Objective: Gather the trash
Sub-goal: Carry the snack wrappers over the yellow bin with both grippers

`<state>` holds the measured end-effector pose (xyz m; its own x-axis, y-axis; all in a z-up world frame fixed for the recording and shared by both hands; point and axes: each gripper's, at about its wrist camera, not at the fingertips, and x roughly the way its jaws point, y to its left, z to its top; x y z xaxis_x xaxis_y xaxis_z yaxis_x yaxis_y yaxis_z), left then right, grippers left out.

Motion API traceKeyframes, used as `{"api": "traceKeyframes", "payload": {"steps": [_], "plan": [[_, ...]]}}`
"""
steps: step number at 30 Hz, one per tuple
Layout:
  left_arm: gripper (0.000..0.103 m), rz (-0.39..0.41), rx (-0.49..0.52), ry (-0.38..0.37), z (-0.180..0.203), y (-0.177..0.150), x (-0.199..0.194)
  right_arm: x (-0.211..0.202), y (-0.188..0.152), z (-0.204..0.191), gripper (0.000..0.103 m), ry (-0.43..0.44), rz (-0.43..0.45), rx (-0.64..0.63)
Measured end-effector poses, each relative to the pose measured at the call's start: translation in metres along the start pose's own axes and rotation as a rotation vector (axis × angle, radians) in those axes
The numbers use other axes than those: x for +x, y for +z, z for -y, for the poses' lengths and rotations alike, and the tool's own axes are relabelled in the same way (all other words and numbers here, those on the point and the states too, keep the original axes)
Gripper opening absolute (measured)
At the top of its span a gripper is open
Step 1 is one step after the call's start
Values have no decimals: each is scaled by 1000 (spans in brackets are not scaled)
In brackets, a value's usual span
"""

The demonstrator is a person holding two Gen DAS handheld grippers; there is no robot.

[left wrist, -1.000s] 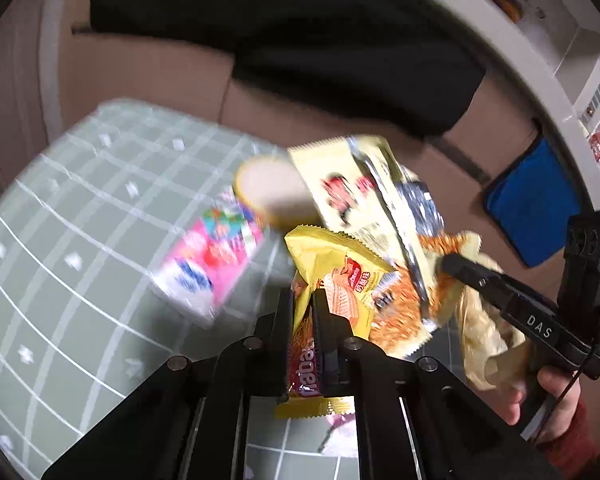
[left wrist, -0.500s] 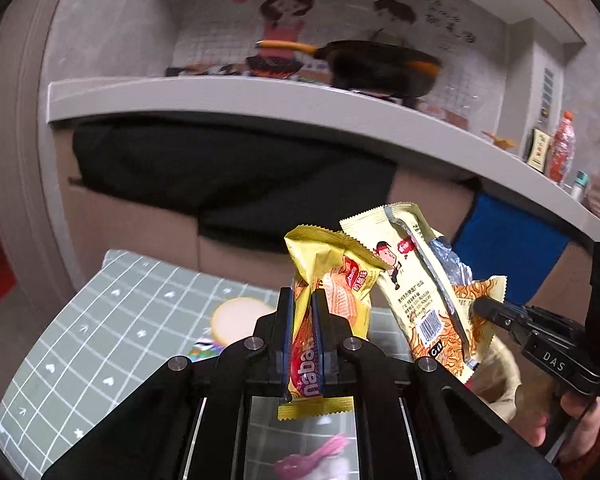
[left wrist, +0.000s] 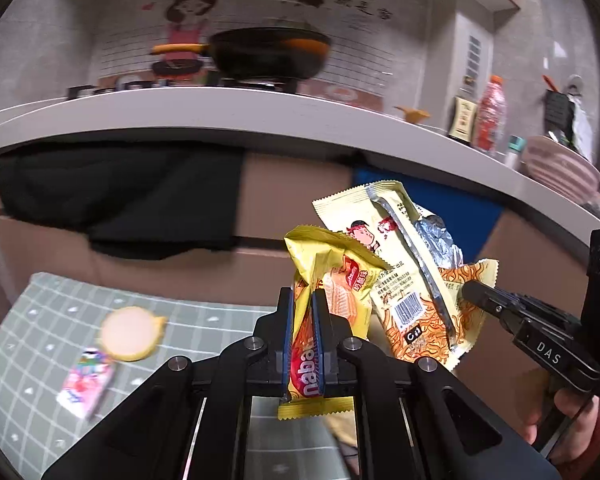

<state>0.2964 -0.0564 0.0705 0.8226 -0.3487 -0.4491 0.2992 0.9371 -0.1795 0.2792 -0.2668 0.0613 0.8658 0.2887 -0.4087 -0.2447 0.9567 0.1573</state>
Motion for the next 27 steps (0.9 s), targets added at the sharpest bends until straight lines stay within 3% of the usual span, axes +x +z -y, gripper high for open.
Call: {"api": "traceKeyframes", "payload": {"steps": [8, 13, 27], "plan": [[9, -11, 39, -87, 49, -7, 23, -26, -12, 44, 8, -82, 1, 55], [9, -61, 28, -120, 64, -15, 46, -32, -21, 61, 8, -112, -10, 72], [9, -175, -83, -101, 67, -50, 105, -10, -55, 102, 8, -154, -95, 147]]}}
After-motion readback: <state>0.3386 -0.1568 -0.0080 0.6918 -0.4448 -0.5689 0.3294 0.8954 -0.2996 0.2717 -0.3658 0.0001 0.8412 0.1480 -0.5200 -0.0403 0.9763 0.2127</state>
